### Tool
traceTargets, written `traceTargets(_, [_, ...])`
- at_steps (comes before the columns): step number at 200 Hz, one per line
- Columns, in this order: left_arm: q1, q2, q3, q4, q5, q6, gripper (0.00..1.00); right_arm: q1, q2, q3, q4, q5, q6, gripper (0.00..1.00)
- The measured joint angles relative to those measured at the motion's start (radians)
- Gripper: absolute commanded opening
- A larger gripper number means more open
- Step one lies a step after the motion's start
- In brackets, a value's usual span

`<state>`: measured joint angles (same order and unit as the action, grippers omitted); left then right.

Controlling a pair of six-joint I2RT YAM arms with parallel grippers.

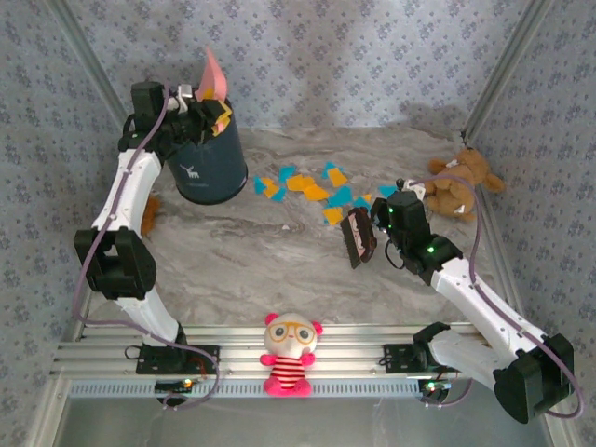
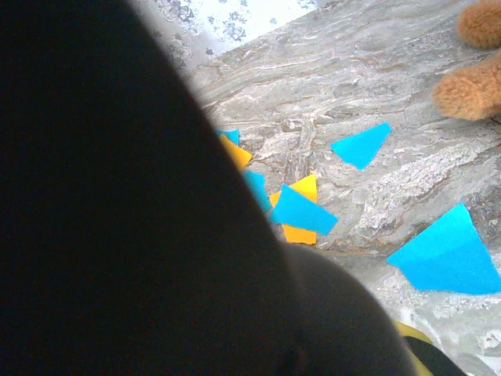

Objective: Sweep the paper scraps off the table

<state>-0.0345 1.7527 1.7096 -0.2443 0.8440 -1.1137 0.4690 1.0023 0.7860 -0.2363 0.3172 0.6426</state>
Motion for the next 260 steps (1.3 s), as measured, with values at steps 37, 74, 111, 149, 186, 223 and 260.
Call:
traceTargets(37, [0.002, 0.0, -0.047, 0.127, 0.003, -0.132, 0.0, 0.0, 0.0, 0.0, 0.0, 0.0, 0.0, 0.0])
traceTargets(74, [0.002, 0.0, -0.099, 0.278, 0.008, -0.262, 0.0, 0.0, 0.0, 0.0, 0.0, 0.0, 0.0, 0.0])
traceTargets(111, [0.002, 0.0, -0.142, 0.39, 0.008, -0.369, 0.0, 0.0, 0.0, 0.0, 0.0, 0.0, 0.0, 0.0])
traceTargets(149, [0.002, 0.0, -0.187, 0.52, 0.001, -0.49, 0.0, 0.0, 0.0, 0.0, 0.0, 0.0, 0.0, 0.0])
traceTargets(186, [0.002, 0.002, -0.235, 0.659, -0.015, -0.621, 0.0, 0.0, 0.0, 0.0, 0.0, 0.0, 0.0, 0.0])
traceTargets(223, [0.002, 0.002, -0.278, 0.784, -0.044, -0.739, 0.0, 0.0, 0.006, 0.0, 0.0, 0.0, 0.0, 0.0])
traceTargets(260, [0.002, 0.008, -0.295, 0.87, -0.056, -0.821, 0.0, 0.0, 0.007, 0.0, 0.0, 0.0, 0.0, 0.0])
